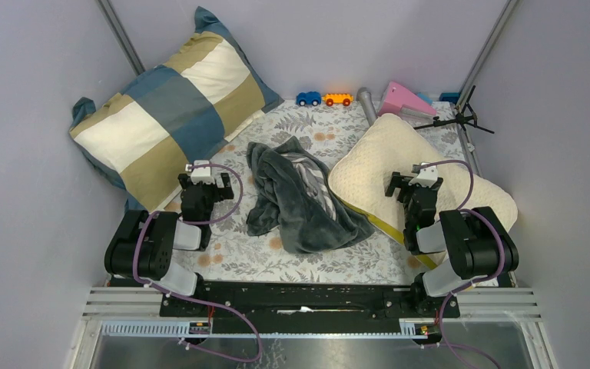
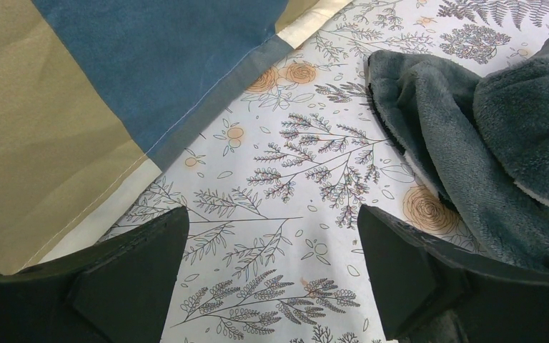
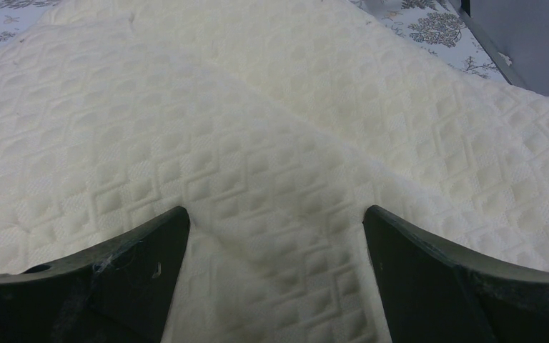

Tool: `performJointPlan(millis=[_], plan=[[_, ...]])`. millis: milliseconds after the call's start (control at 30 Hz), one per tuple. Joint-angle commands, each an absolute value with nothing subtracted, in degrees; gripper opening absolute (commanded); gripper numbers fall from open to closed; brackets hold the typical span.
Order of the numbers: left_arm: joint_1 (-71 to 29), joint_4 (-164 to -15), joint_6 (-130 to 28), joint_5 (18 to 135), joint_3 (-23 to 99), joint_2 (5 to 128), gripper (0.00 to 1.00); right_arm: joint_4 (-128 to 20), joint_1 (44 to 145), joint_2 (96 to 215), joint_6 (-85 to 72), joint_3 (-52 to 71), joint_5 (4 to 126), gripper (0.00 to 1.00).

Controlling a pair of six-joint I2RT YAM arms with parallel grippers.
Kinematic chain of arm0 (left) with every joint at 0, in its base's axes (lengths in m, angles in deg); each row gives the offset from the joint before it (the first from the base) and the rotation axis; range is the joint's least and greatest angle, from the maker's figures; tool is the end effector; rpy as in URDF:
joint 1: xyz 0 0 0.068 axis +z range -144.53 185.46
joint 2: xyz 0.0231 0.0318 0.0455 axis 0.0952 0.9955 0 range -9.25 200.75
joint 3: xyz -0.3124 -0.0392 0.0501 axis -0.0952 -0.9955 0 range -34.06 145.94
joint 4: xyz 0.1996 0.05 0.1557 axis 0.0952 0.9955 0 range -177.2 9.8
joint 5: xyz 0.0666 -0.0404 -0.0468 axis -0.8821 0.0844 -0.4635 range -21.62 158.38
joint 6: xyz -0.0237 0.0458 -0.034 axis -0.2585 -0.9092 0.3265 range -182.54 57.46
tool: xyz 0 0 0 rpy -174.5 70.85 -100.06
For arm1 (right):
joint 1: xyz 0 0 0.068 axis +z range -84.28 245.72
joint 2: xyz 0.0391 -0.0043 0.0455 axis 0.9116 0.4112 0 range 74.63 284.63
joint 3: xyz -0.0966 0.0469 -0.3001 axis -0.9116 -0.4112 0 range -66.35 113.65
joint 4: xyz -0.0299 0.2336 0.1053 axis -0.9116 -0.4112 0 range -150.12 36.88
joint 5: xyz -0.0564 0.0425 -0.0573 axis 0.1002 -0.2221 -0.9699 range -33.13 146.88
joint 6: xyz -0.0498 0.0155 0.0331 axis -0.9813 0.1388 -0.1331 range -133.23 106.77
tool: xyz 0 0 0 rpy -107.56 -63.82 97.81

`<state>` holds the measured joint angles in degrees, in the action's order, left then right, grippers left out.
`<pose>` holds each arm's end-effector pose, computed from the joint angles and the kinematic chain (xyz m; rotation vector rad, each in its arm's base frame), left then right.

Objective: Remove the pillowcase from the pillow

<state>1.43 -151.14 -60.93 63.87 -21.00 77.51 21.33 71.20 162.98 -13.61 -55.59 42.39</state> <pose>0.2461 -0.0137 0.1890 -0.0208 1.7405 -0.0038 0.2405 0.0113 0.1953 0.1115 1.6217 -0.1370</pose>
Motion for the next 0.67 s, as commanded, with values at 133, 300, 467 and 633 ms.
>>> performJointPlan(millis=[133,300,467,633], plan=[[1.8,-154.8,-60.1,64.2,-19.7,77.7,0.99,21.6,70.6,163.7,-13.6,-54.4,39.5,1.0],[1.8,-154.8,-60.2,64.2,-19.7,77.7,0.99,21.5,70.6,163.7,-13.6,-54.4,39.5,1.0],[1.8,-154.6,-60.2,64.4,-19.6,77.8,0.99,21.5,70.6,163.7,-13.6,-54.4,39.5,1.0],[1.9,-154.7,-60.1,64.7,-19.6,77.8,0.99,21.5,70.6,163.7,-13.6,-54.4,39.5,1.0]])
